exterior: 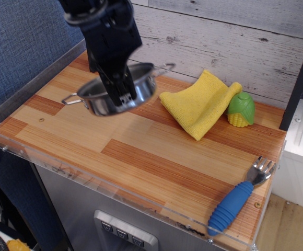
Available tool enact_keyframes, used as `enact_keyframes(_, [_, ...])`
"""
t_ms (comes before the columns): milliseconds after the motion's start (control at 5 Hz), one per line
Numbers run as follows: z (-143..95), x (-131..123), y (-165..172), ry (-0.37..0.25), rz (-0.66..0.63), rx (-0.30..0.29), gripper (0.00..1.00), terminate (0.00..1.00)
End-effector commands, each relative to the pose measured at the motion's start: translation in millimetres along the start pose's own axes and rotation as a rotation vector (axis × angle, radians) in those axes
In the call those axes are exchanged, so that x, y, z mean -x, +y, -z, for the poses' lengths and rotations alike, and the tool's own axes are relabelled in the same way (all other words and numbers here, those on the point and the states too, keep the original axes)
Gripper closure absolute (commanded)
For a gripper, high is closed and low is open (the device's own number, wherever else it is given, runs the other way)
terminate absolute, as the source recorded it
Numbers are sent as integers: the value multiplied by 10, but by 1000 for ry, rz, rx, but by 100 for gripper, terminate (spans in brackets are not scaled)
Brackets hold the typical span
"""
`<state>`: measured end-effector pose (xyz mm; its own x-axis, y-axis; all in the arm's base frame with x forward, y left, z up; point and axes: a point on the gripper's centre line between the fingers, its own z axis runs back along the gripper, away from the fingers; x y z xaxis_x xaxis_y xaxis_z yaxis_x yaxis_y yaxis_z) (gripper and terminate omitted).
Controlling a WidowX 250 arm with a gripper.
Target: Move the pan to the right side of the table
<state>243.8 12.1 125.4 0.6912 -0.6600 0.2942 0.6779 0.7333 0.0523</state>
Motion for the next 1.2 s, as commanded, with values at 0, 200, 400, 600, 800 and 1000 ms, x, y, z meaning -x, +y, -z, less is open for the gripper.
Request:
enact_keyframes(0, [148,-31,-237,16,80,-23,100,0])
enact_keyframes(200, [348,-21,-349,44,86,-22,100,0])
enact_keyframes(400, [529,-30,-441,65,100,-28,100,0])
enact_keyframes(600, [676,-59,-479,57,96,-42,100,0])
enact_keyframes(800, [818,-91,-474,32,73,-80,100,0])
enact_keyframes(1000, [875,-116,-412,19,41,-137,100,0])
